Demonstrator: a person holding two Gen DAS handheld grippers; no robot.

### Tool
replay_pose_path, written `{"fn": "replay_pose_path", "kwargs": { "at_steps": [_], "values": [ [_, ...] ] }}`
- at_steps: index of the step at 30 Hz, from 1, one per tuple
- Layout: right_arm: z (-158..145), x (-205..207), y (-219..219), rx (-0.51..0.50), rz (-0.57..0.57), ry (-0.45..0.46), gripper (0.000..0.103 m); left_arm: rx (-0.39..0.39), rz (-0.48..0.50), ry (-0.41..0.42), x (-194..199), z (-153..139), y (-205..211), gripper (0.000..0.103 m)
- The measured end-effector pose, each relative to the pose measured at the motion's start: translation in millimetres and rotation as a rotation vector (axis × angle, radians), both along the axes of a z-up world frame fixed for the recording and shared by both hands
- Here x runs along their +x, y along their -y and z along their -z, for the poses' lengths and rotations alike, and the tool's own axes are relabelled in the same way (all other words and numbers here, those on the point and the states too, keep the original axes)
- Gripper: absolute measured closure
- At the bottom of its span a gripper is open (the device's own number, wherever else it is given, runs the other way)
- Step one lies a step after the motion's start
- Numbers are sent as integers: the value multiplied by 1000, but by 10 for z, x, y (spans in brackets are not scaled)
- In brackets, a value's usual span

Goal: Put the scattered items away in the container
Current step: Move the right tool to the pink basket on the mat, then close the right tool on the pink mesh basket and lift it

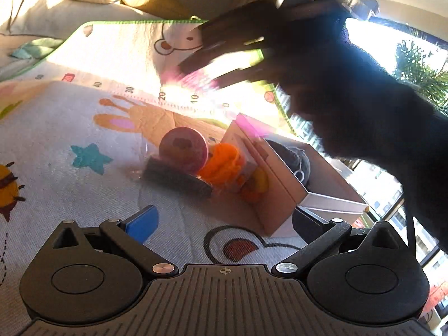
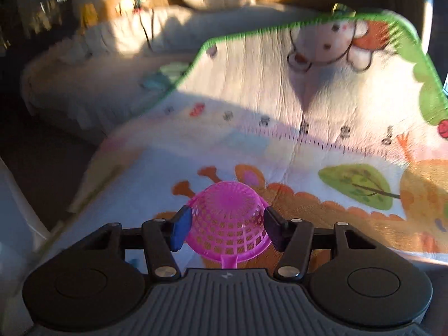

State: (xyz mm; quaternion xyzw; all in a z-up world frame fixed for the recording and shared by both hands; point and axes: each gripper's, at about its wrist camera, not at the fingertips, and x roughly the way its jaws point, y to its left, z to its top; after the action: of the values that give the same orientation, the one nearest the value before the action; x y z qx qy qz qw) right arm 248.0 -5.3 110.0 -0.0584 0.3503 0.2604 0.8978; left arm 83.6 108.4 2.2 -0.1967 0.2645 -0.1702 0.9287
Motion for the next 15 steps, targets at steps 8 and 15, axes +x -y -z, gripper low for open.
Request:
{"fn": "replay_pose_path", "kwargs": {
  "at_steps": [8,15],
  "values": [
    [-471,-1324,1285,161,61,88,46,46,-11,16,-22,-19,66,0],
    [327,-1997,1791,60,216,59,46,348,-106,34,-102,-146,417,0]
  ]
}}
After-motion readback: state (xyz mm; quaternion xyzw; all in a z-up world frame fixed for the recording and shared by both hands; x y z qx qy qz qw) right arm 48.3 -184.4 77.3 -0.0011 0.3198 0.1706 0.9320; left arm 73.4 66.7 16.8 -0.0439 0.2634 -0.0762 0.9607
